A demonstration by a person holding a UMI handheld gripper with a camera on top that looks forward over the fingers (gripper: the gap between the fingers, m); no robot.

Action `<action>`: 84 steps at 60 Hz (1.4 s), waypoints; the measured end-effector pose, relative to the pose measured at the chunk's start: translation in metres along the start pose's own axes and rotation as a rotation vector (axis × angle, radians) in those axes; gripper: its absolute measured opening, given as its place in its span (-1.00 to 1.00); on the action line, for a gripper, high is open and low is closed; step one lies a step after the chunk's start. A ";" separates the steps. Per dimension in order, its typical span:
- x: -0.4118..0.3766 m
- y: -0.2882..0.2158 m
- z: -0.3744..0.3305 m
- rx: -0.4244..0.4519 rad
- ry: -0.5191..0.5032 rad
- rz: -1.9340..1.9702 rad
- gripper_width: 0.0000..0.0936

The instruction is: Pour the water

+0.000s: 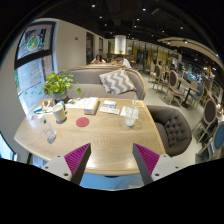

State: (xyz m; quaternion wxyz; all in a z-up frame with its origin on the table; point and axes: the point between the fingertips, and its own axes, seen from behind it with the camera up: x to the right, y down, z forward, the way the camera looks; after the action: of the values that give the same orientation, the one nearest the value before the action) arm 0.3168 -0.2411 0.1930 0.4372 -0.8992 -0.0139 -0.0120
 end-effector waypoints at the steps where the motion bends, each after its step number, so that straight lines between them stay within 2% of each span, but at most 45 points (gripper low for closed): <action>1: 0.000 0.000 0.000 -0.001 0.000 -0.001 0.84; 20: -0.065 0.033 -0.007 -0.028 0.025 -0.013 0.83; 29: -0.137 0.054 -0.009 -0.042 0.016 -0.024 0.82; 38: -0.230 0.066 -0.002 -0.029 -0.037 -0.021 0.83; 52: -0.339 0.048 0.056 0.038 -0.094 0.021 0.83; 66: -0.365 0.017 0.157 0.118 -0.057 0.050 0.85; 69: -0.367 0.013 0.176 0.131 -0.050 0.050 0.82; 80: -0.374 0.007 0.222 0.166 -0.031 0.046 0.52; 84: -0.380 0.006 0.233 0.175 -0.040 0.021 0.30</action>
State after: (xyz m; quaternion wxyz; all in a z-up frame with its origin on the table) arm -0.0603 -0.0668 0.0318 0.5140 -0.8576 -0.0141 0.0117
